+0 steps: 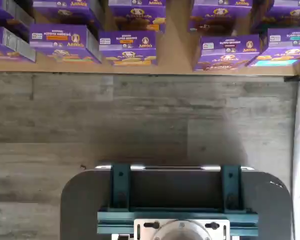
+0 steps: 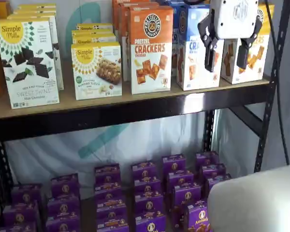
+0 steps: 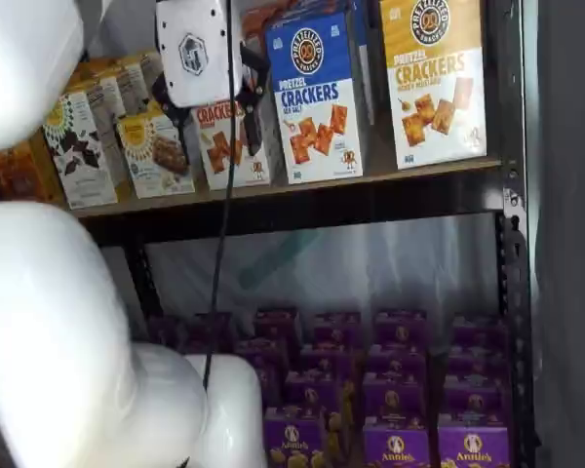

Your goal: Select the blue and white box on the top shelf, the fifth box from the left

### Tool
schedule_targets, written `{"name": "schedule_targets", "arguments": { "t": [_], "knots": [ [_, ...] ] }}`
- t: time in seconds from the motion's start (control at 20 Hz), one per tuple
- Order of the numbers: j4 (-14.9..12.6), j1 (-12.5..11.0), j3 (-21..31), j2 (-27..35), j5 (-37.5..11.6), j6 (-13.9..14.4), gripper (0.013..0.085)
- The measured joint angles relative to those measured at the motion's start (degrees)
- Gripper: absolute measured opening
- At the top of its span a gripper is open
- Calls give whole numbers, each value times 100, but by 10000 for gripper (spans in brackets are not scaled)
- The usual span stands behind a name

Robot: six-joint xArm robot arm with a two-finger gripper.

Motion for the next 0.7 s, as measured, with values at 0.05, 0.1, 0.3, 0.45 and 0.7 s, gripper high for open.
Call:
{"name": "schedule_targets", "arguments": {
  "t": [0.05,0.1,0.3,0.45,0.7],
  "knots": [
    [64,-55,-18,22,40,-27,850],
    [246,-226,-56,69,123,-102,850],
    [368,-328,-71,81,137,-164,850],
    [297,-270,-56,70,28,-147,850],
    [45,-133,-126,147,-474,-126,850]
  ]
}}
